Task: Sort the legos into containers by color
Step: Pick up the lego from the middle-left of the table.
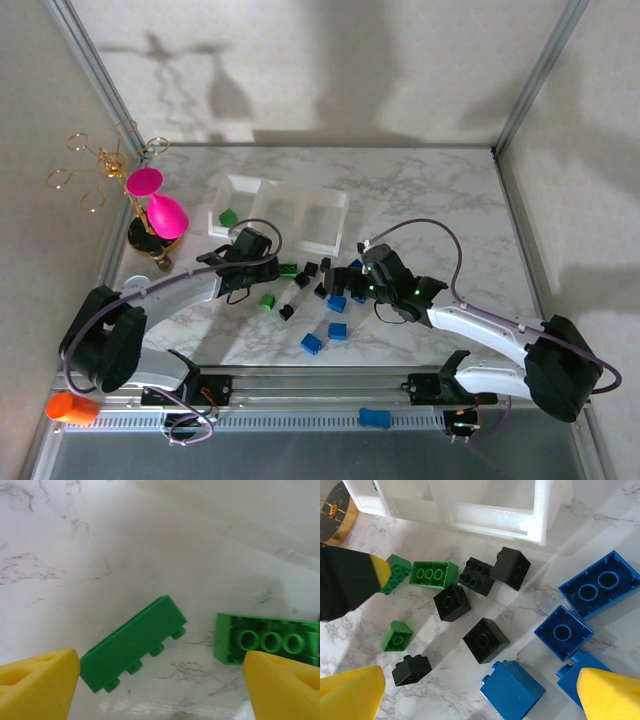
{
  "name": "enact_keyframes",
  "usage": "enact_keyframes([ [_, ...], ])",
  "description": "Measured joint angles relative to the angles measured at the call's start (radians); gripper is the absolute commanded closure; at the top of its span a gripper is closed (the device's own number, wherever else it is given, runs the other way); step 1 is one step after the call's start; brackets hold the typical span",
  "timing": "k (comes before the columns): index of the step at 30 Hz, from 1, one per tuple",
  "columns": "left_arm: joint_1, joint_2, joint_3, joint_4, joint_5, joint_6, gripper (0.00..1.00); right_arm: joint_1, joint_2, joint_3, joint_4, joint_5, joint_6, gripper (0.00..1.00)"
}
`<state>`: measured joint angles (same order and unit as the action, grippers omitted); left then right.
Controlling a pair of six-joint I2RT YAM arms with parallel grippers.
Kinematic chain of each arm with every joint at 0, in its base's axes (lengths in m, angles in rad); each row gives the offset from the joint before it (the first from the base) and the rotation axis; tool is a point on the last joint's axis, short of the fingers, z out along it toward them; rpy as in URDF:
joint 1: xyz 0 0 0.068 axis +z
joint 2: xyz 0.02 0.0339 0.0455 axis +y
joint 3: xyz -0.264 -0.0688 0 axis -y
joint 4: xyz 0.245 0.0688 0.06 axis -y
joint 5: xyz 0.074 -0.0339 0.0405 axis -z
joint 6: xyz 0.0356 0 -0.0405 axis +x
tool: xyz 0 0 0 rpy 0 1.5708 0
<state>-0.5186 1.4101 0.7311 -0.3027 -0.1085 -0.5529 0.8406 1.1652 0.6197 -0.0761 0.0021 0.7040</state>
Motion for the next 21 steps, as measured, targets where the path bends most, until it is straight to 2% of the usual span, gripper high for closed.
enact_keyframes([
  [5, 0.012, 0.044, 0.002, 0.023, 0.028, 0.029, 0.16, 0.001, -0.017, -0.001, -0.003, 0.005, 0.000, 0.01],
  [9, 0.009, 0.053, 0.002, 0.022, 0.056, 0.034, 0.22, 0.001, -0.017, -0.006, -0.006, 0.005, 0.005, 0.01],
  [14, 0.004, 0.053, 0.000, 0.023, 0.056, 0.031, 0.41, 0.002, -0.013, -0.006, -0.007, 0.005, 0.008, 0.01],
  [21, 0.003, 0.053, -0.003, 0.022, 0.053, 0.030, 0.58, 0.002, 0.010, -0.006, -0.006, 0.004, 0.008, 0.01],
])
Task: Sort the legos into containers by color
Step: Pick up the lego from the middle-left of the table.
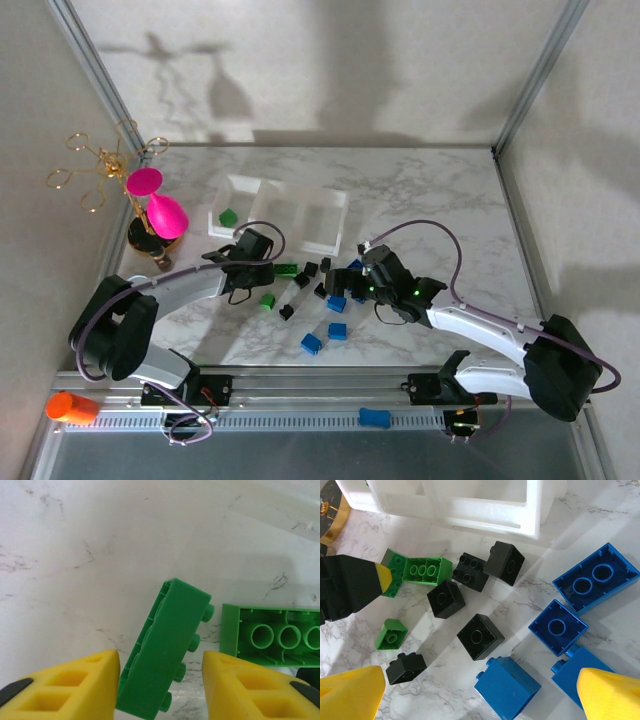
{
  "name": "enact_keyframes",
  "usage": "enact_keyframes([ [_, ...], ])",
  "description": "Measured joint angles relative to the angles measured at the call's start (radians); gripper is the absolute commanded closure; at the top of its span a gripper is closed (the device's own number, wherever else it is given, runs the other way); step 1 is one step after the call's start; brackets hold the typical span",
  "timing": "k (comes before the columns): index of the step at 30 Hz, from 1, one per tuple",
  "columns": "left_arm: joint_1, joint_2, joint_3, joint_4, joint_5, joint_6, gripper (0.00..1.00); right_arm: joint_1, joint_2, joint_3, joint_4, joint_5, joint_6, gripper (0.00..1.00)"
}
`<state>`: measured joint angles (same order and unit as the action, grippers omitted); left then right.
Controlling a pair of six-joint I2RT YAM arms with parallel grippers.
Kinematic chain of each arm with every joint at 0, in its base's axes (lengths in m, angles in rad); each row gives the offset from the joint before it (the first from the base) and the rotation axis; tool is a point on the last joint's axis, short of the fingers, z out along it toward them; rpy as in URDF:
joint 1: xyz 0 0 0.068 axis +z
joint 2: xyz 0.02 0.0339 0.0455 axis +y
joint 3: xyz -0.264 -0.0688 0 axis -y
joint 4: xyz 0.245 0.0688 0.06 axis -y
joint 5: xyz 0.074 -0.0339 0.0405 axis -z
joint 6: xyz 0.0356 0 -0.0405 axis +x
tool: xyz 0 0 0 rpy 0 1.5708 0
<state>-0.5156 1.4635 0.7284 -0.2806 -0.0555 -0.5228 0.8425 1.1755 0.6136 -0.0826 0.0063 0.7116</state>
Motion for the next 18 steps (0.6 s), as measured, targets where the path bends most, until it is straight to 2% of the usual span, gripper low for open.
enact_keyframes([
  [10, -0.001, 0.003, -0.012, 0.008, 0.000, 0.001, 0.61, 0.000, 0.001, 0.000, 0.000, 0.000, 0.000, 0.01],
  [18, -0.002, 0.013, -0.012, 0.011, 0.000, 0.003, 0.72, 0.000, 0.001, 0.000, 0.000, 0.000, 0.000, 0.01],
])
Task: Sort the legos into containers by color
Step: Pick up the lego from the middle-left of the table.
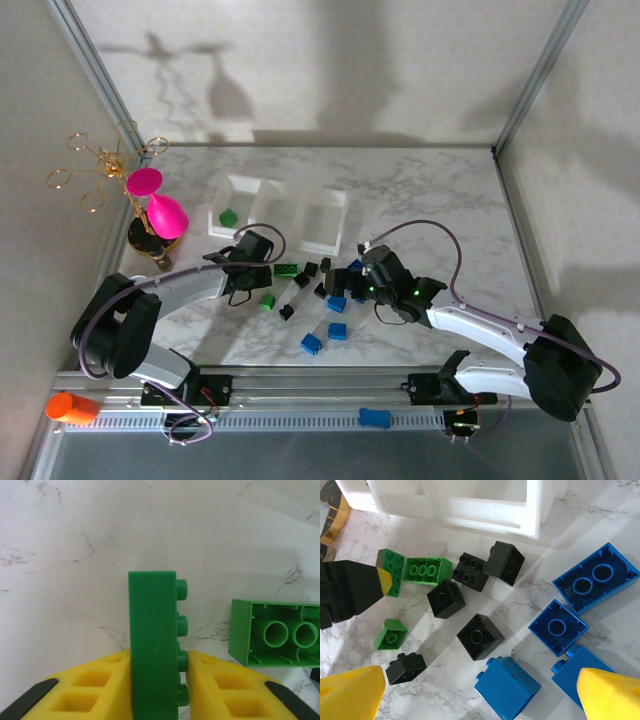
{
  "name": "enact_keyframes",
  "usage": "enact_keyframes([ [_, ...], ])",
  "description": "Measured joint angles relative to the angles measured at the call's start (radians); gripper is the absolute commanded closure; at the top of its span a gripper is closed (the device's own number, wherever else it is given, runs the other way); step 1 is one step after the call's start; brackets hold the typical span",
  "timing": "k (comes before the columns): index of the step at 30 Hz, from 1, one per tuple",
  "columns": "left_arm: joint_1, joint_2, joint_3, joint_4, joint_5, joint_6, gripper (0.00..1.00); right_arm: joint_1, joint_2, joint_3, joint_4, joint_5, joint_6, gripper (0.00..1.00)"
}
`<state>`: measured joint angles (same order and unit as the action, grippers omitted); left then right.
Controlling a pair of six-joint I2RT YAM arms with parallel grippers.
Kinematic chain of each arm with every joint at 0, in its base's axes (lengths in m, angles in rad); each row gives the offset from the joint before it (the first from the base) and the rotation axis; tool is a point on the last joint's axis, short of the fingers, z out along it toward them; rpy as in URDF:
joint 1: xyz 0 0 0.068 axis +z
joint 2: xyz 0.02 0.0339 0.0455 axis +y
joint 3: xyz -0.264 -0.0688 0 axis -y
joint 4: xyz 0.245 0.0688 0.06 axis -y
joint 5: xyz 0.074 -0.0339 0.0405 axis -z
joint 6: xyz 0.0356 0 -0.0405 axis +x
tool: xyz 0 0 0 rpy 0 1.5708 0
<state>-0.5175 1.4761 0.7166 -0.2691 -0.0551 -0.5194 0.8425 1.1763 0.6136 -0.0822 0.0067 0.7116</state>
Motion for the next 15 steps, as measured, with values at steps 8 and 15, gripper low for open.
enact_keyframes([
  [8, -0.005, -0.057, -0.003, -0.005, -0.013, -0.001, 0.81, 0.000, 0.002, 0.000, 0.000, 0.000, 0.000, 0.01],
  [15, 0.003, -0.113, 0.042, -0.045, -0.072, -0.005, 0.87, 0.000, 0.008, 0.001, 0.007, 0.000, 0.000, 0.01],
])
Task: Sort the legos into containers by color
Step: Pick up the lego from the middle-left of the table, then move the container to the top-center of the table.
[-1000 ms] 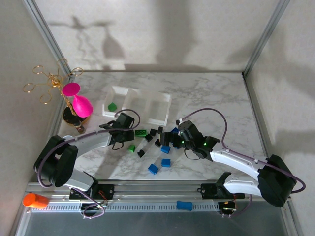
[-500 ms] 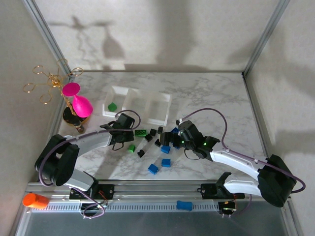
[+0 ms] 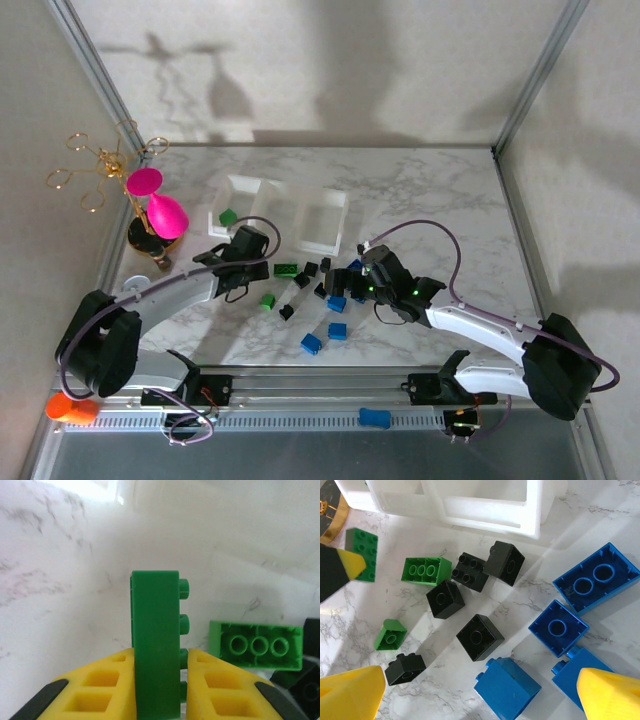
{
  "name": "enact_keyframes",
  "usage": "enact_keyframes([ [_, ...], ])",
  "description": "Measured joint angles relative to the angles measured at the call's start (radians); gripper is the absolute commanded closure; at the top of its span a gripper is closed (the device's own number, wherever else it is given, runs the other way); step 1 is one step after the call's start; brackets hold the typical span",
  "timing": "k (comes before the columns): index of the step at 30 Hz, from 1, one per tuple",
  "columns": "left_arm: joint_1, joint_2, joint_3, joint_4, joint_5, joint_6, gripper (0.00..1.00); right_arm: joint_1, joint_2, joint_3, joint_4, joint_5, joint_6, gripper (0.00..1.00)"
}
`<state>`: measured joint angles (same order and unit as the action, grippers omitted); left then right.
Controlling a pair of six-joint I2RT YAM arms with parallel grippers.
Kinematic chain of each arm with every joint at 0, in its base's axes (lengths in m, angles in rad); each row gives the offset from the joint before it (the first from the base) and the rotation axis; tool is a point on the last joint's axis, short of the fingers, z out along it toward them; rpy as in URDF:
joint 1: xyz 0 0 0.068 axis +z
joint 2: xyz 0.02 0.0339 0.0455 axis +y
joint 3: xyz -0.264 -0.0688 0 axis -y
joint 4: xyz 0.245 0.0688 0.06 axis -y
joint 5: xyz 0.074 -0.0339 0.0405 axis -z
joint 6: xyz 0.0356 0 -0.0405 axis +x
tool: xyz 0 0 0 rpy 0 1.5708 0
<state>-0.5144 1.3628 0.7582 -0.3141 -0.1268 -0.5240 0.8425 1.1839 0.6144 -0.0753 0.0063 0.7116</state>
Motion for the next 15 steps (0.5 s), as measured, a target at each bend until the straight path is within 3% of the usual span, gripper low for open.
enact_keyframes([
  [7, 0.056, 0.037, 0.212, -0.013, -0.053, 0.011, 0.89, 0.000, 0.000, 0.002, 0.011, 0.000, 0.004, 0.01],
  [15, 0.149, 0.236, 0.415, -0.014, -0.085, 0.066, 0.91, 0.000, -0.021, 0.002, 0.002, 0.014, 0.008, 0.01],
])
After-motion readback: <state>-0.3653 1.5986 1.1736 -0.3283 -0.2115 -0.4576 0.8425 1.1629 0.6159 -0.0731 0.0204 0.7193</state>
